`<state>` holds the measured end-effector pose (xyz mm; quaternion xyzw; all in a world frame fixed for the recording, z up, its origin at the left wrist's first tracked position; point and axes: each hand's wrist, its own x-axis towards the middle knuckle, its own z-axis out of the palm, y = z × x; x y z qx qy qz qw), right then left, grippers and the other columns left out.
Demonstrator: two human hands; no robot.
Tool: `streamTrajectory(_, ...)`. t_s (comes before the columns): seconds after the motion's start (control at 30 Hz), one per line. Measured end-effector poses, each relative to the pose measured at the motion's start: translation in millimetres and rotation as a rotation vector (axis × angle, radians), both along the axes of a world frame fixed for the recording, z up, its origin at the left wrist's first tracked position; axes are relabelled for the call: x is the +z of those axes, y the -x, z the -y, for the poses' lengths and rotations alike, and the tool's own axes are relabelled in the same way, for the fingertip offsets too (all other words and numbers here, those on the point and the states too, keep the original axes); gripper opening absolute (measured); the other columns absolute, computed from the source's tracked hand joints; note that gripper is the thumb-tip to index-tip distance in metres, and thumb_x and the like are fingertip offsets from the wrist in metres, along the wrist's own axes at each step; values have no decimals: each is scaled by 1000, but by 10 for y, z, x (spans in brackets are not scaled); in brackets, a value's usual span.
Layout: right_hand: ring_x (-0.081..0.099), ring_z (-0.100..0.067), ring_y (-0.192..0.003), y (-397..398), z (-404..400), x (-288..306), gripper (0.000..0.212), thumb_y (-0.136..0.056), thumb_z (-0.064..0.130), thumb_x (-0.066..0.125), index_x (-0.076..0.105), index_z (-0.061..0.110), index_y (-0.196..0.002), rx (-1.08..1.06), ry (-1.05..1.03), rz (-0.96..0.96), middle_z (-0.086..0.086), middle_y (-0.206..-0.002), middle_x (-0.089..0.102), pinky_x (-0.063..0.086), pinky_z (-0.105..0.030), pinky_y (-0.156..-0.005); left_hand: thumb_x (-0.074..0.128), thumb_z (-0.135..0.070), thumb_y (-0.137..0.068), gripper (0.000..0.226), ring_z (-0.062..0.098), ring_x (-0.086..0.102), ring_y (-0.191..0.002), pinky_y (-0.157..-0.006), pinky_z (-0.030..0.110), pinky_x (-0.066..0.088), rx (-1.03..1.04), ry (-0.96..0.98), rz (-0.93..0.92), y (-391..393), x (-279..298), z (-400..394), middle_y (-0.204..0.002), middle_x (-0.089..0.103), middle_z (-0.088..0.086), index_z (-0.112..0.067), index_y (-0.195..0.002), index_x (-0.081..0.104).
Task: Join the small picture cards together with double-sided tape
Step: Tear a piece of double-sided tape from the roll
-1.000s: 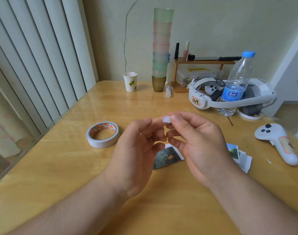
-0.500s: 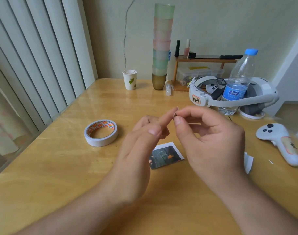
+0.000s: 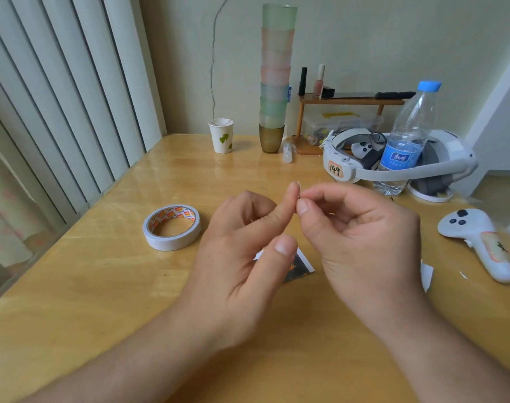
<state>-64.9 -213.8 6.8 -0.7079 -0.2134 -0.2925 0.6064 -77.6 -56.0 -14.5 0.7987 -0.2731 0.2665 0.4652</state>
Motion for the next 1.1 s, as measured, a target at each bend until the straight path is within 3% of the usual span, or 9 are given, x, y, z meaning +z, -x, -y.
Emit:
streamTrajectory(0.2,71,-12,-72,-39,51,-14,13,-89,20,73,75,32,-85,-73,93,-11,14,-79,75,53,-21,-66,39,-48,-103,58,22,53,-95,-85,35,41,97,-137,89,-9,8,-13,-98,50,-7,-15,-146,59)
streamTrajectory(0.37,65,-3,-70,-35,43,1,16,-95,20,65,67,34,-88,-78,176,32,25,-74,66,46,-12,-64,38,-42,-103,53,23,57,-99,-86,33,44,28,-49,8,27,23,12,-99,54,-8,-20,-147,57)
streamTrajectory(0.5,71,-18,-84,-27,83,-3,10,-99,23,63,70,29,-94,-9,144,-13,9,-87,73,59,-45,-75,36,-41,-103,49,25,58,-103,-89,26,41,-27,44,-61,31,38,7,-97,55,-7,-29,-147,54)
streamTrajectory(0.57,71,-21,-83,-20,85,-2,9,-99,22,64,71,27,-96,7,133,-23,6,-88,74,58,-50,-75,35,-40,-103,48,25,57,-103,-90,25,40,-37,49,-64,25,40,1,-97,55,-6,-31,-147,53)
streamTrajectory(0.63,70,-21,-79,-16,74,4,9,-98,22,64,70,27,-94,5,138,-14,6,-85,73,58,-46,-72,35,-40,-103,48,27,57,-102,-89,27,41,-41,40,-58,25,37,-2,-97,55,-6,-31,-147,53)
streamTrajectory(0.8,66,-9,-76,-52,69,-4,14,-96,18,62,66,29,-88,7,163,15,22,-81,67,48,-18,-70,35,-41,-104,47,27,57,-100,-87,30,41,-58,21,-40,29,25,14,-97,54,-6,-33,-147,52)
streamTrajectory(0.97,65,-7,-80,-58,85,-7,15,-98,20,58,60,35,-97,1,244,34,21,-85,63,47,-13,-71,38,-39,-101,46,24,56,-100,-88,23,40,-129,59,-81,41,40,20,-95,54,-6,-35,-143,57)
streamTrajectory(1.03,67,-9,-84,-54,88,-8,15,-99,20,56,59,34,-95,-4,253,30,17,-87,65,48,-14,-72,42,-39,-97,47,19,55,-99,-91,20,40,-215,155,-164,43,64,28,-95,54,-4,-38,-140,62)
streamTrajectory(1.1,69,-9,-85,-47,80,-13,16,-100,18,55,58,32,-93,5,240,31,13,-87,67,50,-16,-73,44,-41,-93,49,15,54,-98,-94,28,40,-291,292,-268,-16,37,24,-94,55,-10,-42,-135,67)
